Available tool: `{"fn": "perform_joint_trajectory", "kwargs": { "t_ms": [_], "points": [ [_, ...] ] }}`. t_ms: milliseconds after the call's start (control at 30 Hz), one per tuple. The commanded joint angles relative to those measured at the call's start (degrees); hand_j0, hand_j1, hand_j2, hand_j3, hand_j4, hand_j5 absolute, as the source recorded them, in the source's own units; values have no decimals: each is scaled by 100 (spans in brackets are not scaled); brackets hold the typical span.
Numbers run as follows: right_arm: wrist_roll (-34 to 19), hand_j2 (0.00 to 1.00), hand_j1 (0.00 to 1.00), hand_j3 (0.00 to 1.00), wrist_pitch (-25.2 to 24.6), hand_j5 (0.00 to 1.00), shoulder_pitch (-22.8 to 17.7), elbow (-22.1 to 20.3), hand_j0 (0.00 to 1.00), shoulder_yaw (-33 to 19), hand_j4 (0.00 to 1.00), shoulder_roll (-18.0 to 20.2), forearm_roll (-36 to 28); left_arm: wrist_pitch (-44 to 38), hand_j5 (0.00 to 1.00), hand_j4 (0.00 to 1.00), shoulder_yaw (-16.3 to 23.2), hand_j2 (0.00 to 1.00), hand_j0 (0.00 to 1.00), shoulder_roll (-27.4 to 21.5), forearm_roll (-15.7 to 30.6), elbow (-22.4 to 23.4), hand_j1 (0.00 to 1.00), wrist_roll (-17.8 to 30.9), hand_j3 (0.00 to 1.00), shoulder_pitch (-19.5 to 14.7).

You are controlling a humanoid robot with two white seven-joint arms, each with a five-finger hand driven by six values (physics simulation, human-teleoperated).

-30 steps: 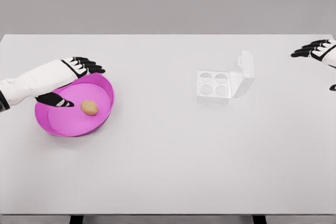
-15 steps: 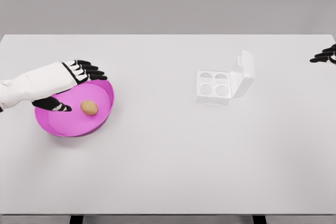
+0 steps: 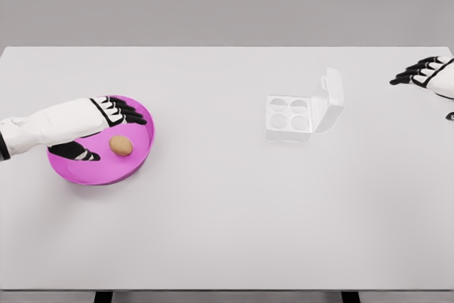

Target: Pack egg into the box and close the box lid

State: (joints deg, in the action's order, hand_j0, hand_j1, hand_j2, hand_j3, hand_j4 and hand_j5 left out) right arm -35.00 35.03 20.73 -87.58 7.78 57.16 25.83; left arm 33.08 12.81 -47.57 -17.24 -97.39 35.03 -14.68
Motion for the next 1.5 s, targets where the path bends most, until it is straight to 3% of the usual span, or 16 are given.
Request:
{"fn": "perform_joint_trajectory", "kwargs": {
  "t_ms": [0, 67, 100, 133, 233, 1233, 1467],
  "points": [
    [0, 78, 78, 78, -3, 78, 114, 461, 78, 688, 78, -118, 63, -249, 88, 88, 38, 88, 88, -24, 37, 1, 88, -3, 88, 0],
    [0, 79, 79, 79, -3, 79, 695, 874, 79, 1304, 79, -302, 45, -461, 85, 85, 46, 85, 85, -24, 37, 1, 85, -3, 85, 0],
    [0, 84, 84, 84, -3, 84, 739, 944, 84, 1314, 84, -381, 45, -470, 82, 82, 46, 82, 82, -24, 37, 1, 82, -3, 82, 0],
    [0, 99, 99, 99, -3, 99, 748, 936, 99, 1287, 99, -373, 107, -470, 82, 82, 46, 82, 82, -24, 37, 9, 82, -3, 82, 0],
    [0, 100, 100, 100, -3, 100, 669, 874, 100, 1032, 100, -381, 116, -645, 84, 84, 169, 84, 84, -24, 28, 18, 84, -3, 84, -9],
    [0, 100, 100, 100, -3, 100, 528, 883, 100, 1147, 100, -373, 45, -1384, 82, 82, 600, 82, 82, 99, -174, 308, 82, -3, 82, -79],
    [0, 100, 100, 100, -3, 100, 511, 892, 100, 1059, 100, -320, 36, -1392, 81, 81, 618, 81, 81, 205, -464, 308, 81, -3, 81, -88]
  ]
}}
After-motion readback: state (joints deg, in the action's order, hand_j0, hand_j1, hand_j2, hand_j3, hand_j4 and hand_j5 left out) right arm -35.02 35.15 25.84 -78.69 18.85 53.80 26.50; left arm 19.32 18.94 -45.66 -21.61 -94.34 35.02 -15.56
